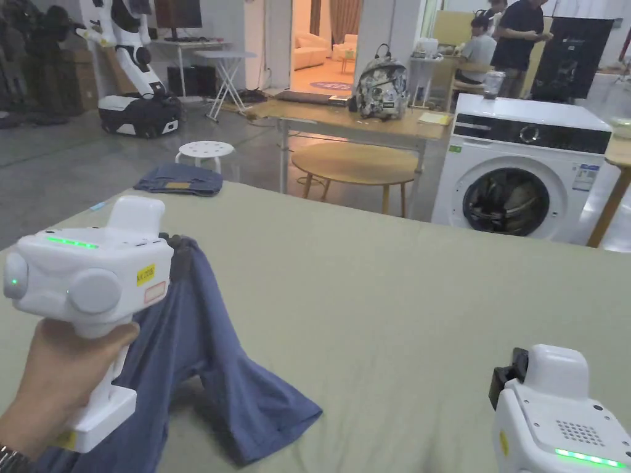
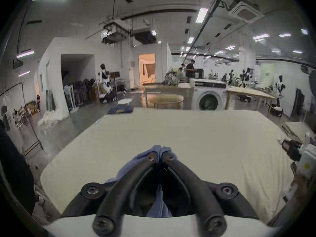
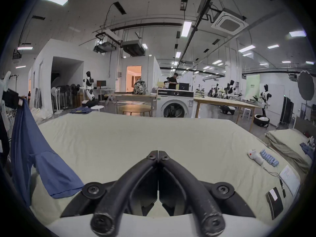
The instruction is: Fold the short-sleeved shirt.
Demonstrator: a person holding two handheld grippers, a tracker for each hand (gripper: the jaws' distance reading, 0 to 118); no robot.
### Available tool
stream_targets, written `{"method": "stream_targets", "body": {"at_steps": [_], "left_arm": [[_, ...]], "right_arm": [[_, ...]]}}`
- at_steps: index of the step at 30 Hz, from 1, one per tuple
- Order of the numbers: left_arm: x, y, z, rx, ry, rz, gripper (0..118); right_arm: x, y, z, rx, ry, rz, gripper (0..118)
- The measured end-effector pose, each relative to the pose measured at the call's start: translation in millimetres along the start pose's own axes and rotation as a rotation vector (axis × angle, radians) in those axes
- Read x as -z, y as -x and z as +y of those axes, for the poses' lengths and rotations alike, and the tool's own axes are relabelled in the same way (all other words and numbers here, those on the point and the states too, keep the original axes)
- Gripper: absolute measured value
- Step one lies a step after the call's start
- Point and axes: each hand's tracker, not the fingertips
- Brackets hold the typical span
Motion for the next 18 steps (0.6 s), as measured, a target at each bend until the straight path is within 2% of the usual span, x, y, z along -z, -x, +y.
{"method": "stream_targets", "body": {"at_steps": [9, 18], "left_arm": [[14.7, -121.6, 60.9, 0.058, -0.086, -0.207, 0], [34.6, -275.9, 72.2, 0.134, -0.085, -0.459, 0]], "right_arm": [[-17.0, -50.9, 6.8, 0.036, -0.029, -0.073, 0], [-35.0, -111.5, 5.2, 0.064, -0.039, -0.186, 0]]}}
